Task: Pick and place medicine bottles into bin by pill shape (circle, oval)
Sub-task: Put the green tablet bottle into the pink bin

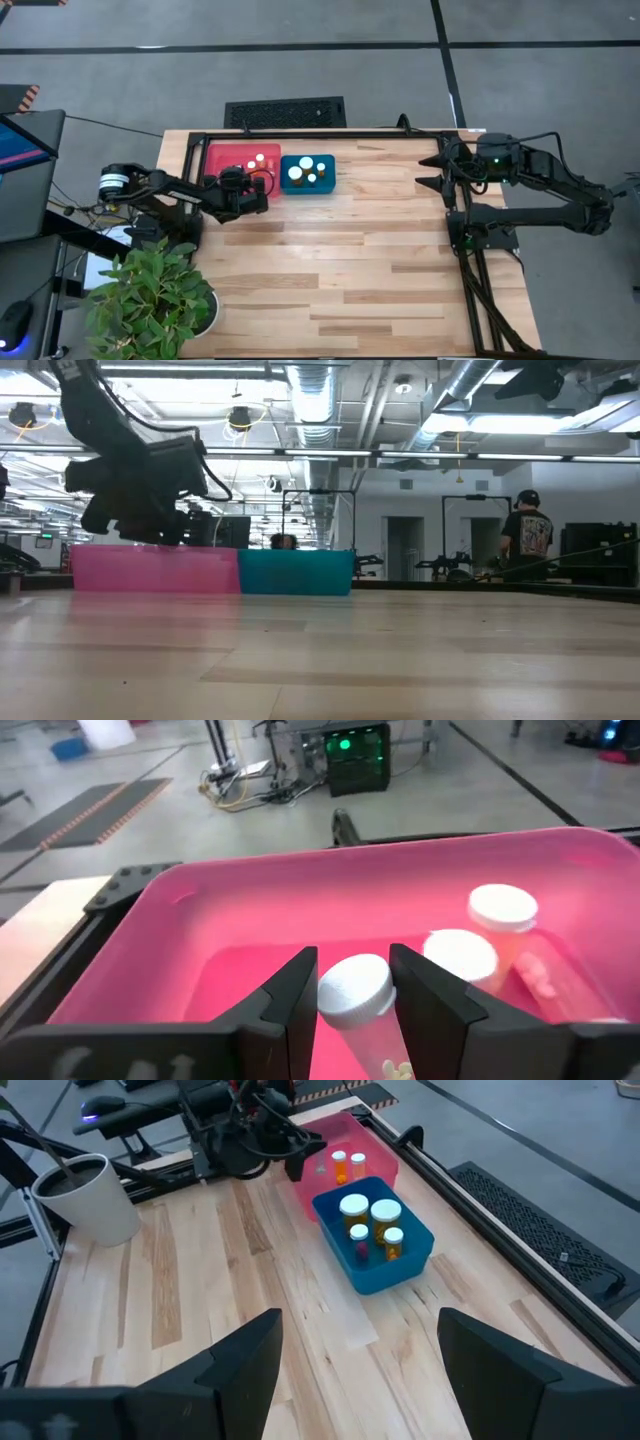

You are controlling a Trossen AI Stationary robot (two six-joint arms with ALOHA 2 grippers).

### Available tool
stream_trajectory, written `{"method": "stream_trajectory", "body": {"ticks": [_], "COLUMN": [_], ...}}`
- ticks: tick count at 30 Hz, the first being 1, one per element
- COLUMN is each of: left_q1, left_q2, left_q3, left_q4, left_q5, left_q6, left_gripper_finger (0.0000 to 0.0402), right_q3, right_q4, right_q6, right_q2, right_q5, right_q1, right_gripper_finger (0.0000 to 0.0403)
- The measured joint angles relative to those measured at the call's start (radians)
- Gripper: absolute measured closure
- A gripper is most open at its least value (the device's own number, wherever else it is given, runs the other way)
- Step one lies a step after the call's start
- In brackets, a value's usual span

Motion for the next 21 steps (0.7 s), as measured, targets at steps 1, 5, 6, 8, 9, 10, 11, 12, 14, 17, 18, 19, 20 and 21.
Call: {"method": "stream_trajectory", "body": {"ticks": [1, 5, 6, 8, 9, 10, 11, 12, 14, 17, 18, 19, 20, 21], "left_q1": [0.009, 0.046, 0.055, 0.072, 0.080, 0.088, 0.095, 0.101, 0.109, 0.113, 0.113, 0.113, 0.113, 0.113], "left_q2": [0.008, 0.026, 0.027, 0.027, 0.027, 0.027, 0.027, 0.027, 0.027, 0.027, 0.027, 0.027, 0.027, 0.027], "left_q3": [0.000, 0.001, 0.001, 0.001, 0.001, 0.001, 0.001, 0.001, 0.001, 0.001, 0.001, 0.001, 0.001, 0.002], "left_q4": [0.007, 0.014, 0.014, 0.020, 0.024, 0.031, 0.038, 0.042, 0.043, 0.043, 0.043, 0.043, 0.043, 0.043], "left_q5": [0.003, 0.044, 0.051, 0.059, 0.064, 0.069, 0.075, 0.084, 0.091, 0.092, 0.094, 0.097, 0.103, 0.108], "left_q6": [-0.004, 0.014, 0.026, 0.047, 0.057, 0.067, 0.080, 0.092, 0.110, 0.113, 0.113, 0.113, 0.113, 0.113], "left_gripper_finger": [0.0295, 0.0295, 0.0295, 0.0295, 0.0295, 0.0295, 0.0295, 0.0295, 0.0295, 0.0295, 0.0295, 0.0295, 0.0295, 0.0295], "right_q3": [0.000, 0.000, 0.000, 0.000, 0.000, 0.000, 0.000, 0.000, 0.000, 0.000, 0.000, 0.000, 0.000, 0.000], "right_q4": [0.000, -0.001, -0.001, -0.001, -0.001, 0.000, -0.001, -0.001, -0.001, -0.001, 0.000, -0.001, 0.000, -0.001], "right_q6": [0.000, 0.000, 0.000, -0.001, -0.001, -0.001, -0.001, -0.001, -0.001, -0.001, -0.001, -0.001, -0.001, 0.000], "right_q2": [0.000, 0.000, 0.000, 0.000, 0.000, 0.000, 0.000, 0.000, 0.000, 0.000, 0.000, 0.000, 0.000, 0.000], "right_q5": [0.000, 0.000, 0.000, 0.000, 0.000, 0.000, 0.000, 0.000, 0.001, 0.001, 0.001, 0.001, 0.001, 0.001], "right_q1": [0.000, 0.000, 0.000, 0.000, 0.000, 0.000, 0.000, 0.000, 0.000, 0.000, 0.000, 0.000, 0.000, 0.000], "right_gripper_finger": [0.0127, 0.0127, 0.0127, 0.0127, 0.0127, 0.0127, 0.0127, 0.0127, 0.0127, 0.0127, 0.0127, 0.0127, 0.0127, 0.0127]}}
